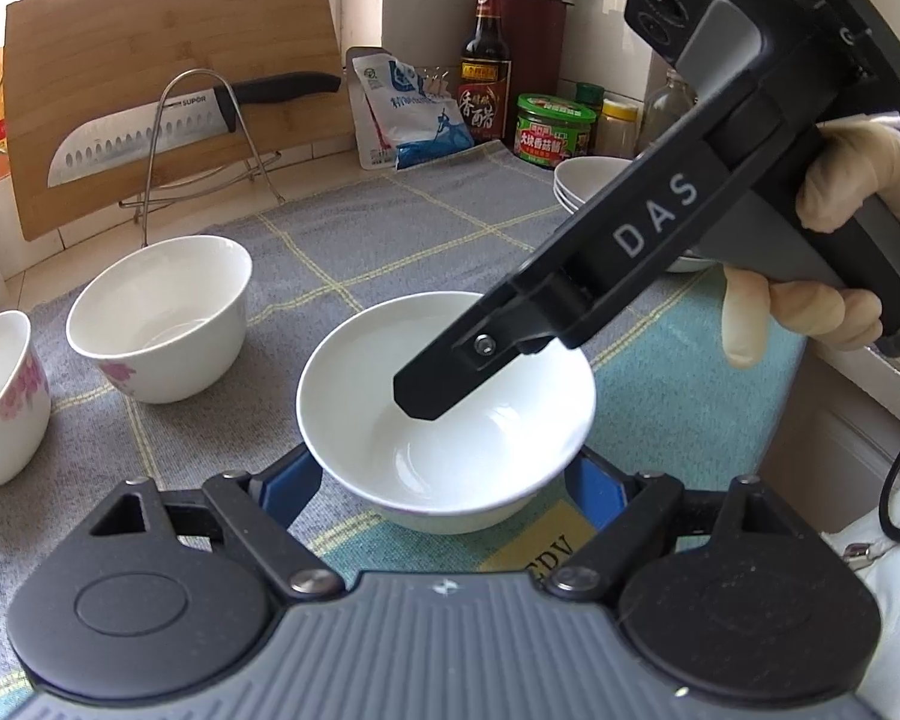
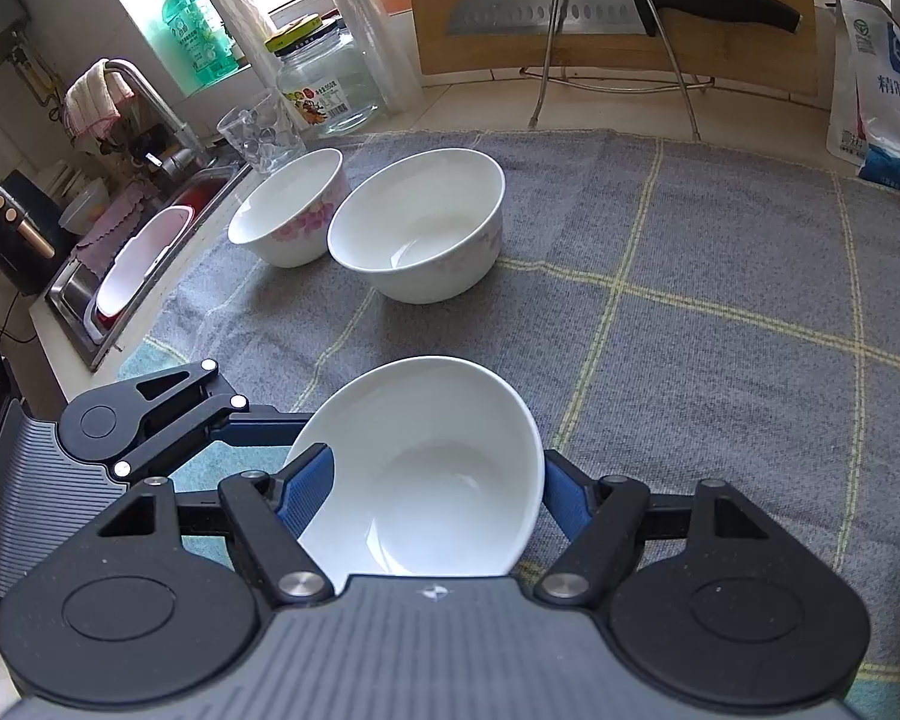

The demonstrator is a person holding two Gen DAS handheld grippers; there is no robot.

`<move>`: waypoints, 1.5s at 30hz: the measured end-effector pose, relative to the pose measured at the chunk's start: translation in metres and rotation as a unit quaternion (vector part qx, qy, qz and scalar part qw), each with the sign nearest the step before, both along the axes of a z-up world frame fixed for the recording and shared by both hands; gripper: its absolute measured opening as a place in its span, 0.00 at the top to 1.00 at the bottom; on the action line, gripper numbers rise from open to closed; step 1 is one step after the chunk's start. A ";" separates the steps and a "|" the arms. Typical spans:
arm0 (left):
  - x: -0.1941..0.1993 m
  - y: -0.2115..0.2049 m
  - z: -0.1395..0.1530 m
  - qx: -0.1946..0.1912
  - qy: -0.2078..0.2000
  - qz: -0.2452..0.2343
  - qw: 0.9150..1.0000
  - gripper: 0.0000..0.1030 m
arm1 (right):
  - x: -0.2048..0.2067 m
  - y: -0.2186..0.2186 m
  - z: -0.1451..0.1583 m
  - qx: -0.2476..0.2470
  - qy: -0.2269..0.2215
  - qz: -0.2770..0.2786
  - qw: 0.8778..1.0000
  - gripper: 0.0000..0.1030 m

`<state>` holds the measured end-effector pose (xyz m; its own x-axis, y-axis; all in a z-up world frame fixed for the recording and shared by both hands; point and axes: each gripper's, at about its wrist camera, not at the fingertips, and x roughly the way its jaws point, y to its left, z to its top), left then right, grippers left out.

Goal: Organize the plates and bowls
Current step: 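Lift the white bowl with the right tool, then carry the white bowl with the right tool toward the pink-patterned bowl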

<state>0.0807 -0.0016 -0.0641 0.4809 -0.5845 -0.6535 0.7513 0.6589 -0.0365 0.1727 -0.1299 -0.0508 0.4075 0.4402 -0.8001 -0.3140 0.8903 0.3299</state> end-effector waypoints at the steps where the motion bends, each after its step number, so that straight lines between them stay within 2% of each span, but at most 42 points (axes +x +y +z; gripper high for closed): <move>1: 0.000 0.000 0.000 -0.001 0.000 0.000 1.000 0.15 | 0.000 -0.001 0.000 0.002 0.000 -0.002 1.000 0.23; 3: 0.001 0.001 0.001 -0.005 0.003 -0.001 1.000 0.13 | 0.000 -0.002 -0.001 0.006 0.001 -0.004 1.000 0.22; 6: 0.001 0.005 0.000 -0.005 0.007 -0.007 1.000 0.12 | -0.001 -0.002 0.001 0.007 -0.005 -0.006 1.000 0.06; 11: 0.001 0.029 0.002 -0.013 0.024 0.000 1.000 0.08 | 0.002 0.000 0.010 -0.004 -0.020 0.003 1.000 0.04; 19: 0.019 0.074 0.012 -0.002 0.003 0.098 0.995 0.08 | 0.019 0.012 0.026 -0.027 -0.050 0.023 0.998 0.00; 22: 0.031 0.078 0.014 -0.004 -0.010 0.132 0.991 0.08 | 0.029 0.018 0.028 -0.041 -0.061 0.027 0.997 0.00; 25: 0.043 0.076 0.013 0.000 -0.025 0.147 0.989 0.08 | 0.038 0.024 0.027 -0.058 -0.072 0.026 0.995 0.00; 34: 0.072 0.060 0.007 -0.008 -0.032 0.149 0.988 0.05 | 0.065 0.035 0.026 -0.102 -0.093 0.034 0.990 0.00; 45: 0.094 0.041 0.001 0.001 -0.042 0.134 0.990 0.04 | 0.101 0.044 0.020 -0.089 -0.088 0.058 0.990 0.00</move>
<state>0.1746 0.0398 -0.0635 0.6712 -0.4266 -0.6062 0.5495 0.8352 0.0206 0.2735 -0.0861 -0.0308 0.5034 0.3499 -0.7900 -0.4562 0.8841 0.1009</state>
